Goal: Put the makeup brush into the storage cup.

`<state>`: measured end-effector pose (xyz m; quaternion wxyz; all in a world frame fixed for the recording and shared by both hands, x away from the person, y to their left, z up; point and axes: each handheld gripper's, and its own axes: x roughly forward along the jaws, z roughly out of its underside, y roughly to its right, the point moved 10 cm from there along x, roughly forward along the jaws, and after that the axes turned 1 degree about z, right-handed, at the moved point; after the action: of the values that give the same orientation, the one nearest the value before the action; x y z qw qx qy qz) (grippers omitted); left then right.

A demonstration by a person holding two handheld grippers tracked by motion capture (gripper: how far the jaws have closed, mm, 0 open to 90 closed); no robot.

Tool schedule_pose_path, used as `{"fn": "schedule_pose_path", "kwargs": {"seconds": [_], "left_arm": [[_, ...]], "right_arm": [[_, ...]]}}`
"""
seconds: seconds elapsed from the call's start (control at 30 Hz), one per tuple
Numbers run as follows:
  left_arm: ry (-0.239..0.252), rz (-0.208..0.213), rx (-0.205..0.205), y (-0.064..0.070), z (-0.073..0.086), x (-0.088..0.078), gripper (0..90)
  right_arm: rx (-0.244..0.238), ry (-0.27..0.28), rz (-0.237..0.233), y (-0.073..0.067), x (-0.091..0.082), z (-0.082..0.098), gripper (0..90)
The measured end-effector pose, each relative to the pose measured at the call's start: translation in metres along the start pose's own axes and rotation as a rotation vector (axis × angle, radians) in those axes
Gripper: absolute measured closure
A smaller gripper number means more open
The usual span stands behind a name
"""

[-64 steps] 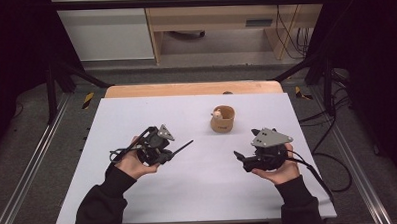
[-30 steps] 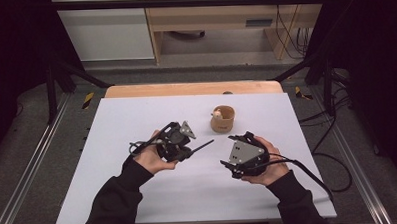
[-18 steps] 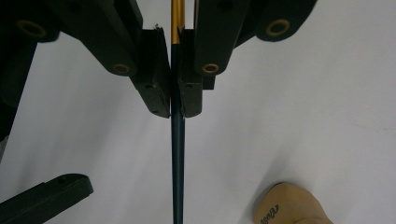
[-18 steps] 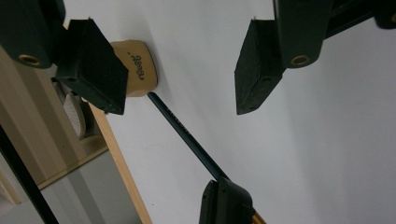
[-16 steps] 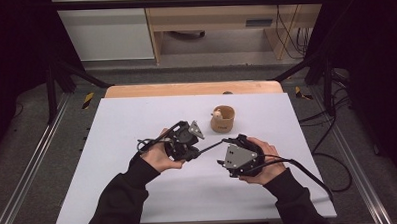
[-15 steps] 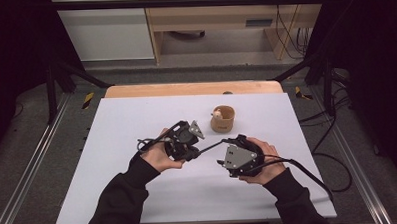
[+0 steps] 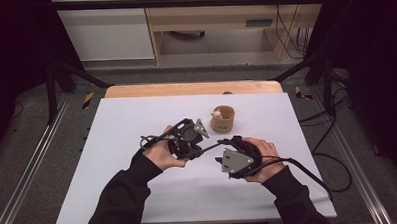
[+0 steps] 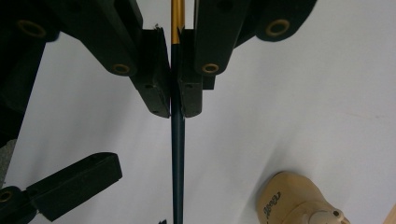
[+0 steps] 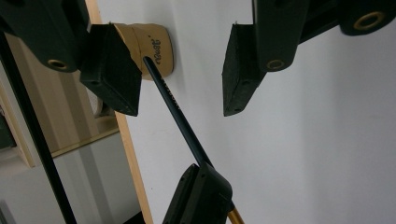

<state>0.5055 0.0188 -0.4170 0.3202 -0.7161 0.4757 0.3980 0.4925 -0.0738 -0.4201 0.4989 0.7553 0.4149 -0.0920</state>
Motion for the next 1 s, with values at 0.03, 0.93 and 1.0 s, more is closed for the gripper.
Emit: {"fn": "schedule_pose_path", "kwargs": {"seconds": [0.03, 0.93, 1.0], "left_arm": [[-0.001, 0.000, 0.002, 0.000, 0.000, -0.001, 82.7], [-0.037, 0.023, 0.041, 0.014, -0.010, 0.005, 82.7], [-0.027, 0.025, 0.043, 0.015, -0.011, 0.006, 82.7]], "right_arm": [[-0.007, 0.003, -0.002, 0.000, 0.000, -0.001, 48.7], [-0.141, -0.020, -0.023, -0.008, 0.011, -0.002, 63.6], [-0.141, -0.018, -0.024, -0.009, 0.012, -0.003, 64.4]]}}
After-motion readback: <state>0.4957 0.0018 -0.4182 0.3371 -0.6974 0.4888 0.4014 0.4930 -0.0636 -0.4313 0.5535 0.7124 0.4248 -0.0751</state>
